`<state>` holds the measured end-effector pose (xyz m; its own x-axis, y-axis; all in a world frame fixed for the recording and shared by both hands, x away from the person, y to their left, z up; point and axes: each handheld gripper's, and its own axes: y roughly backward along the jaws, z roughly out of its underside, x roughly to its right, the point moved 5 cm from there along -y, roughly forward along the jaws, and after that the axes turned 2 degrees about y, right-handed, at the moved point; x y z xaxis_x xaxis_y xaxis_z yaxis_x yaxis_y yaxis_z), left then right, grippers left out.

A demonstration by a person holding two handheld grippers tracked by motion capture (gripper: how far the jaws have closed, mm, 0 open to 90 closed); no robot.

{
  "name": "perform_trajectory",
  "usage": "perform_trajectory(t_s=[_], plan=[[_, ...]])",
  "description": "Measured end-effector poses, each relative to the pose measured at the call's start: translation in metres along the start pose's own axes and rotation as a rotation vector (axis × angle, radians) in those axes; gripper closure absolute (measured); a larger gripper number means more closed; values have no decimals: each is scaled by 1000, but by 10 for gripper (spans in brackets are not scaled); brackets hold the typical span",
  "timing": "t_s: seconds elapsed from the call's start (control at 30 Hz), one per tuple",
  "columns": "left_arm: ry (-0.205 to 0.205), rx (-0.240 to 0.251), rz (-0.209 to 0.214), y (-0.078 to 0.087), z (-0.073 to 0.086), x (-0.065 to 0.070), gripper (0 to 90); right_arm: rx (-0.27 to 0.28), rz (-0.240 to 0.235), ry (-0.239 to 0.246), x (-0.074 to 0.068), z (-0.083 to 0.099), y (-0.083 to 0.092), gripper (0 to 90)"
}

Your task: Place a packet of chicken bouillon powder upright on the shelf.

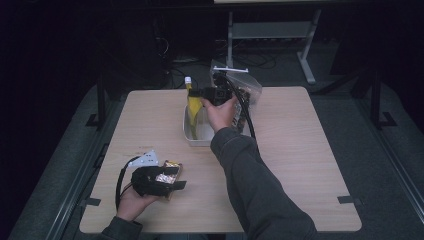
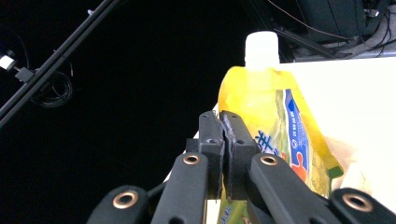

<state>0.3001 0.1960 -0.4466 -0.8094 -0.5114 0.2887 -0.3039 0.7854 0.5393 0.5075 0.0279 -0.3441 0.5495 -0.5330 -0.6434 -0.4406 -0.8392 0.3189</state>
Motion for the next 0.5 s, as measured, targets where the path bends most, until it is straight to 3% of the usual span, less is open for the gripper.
perform_trajectory(t_s=[0.5], plan=[[1, 1, -8, 1, 0, -1, 331, -29, -27, -25, -1, 2, 4, 773]])
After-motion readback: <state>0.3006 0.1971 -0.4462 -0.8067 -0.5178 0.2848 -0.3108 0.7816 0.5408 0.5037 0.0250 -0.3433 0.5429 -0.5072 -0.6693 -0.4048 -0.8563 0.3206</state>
